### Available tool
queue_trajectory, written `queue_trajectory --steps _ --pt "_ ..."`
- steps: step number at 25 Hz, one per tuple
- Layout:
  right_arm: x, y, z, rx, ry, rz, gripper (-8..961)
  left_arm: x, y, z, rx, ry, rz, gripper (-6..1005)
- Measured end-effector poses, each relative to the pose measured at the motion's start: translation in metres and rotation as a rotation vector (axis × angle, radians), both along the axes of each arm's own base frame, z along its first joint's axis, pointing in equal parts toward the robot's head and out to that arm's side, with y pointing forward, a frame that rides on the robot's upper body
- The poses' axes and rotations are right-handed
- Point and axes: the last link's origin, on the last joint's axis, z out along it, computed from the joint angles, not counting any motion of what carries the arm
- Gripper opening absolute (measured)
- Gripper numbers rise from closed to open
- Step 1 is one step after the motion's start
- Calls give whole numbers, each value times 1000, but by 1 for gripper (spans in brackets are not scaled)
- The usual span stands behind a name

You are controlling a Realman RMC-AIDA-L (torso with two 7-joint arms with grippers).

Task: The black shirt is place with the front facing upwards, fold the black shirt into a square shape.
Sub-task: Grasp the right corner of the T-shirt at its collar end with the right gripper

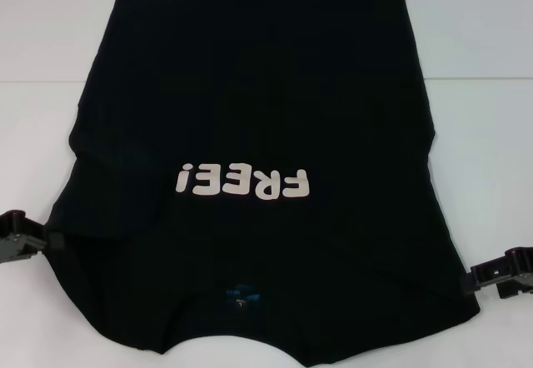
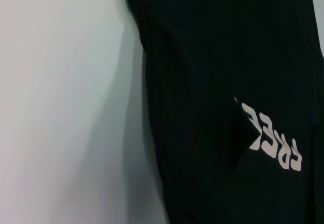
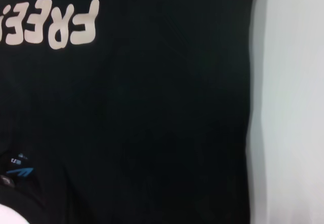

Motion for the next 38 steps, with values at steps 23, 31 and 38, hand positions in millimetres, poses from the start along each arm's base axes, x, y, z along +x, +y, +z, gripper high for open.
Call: queue_trajectory --steps 23,31,38 --pt "-4 6 -15 -1 1 29 800 3 5 0 4 3 -9 29" --pt "-5 7 -16 -5 -1 33 800 3 6 0 7 5 -10 29" --pt "-6 7 -22 -20 -4 37 800 3 6 0 7 4 -10 29"
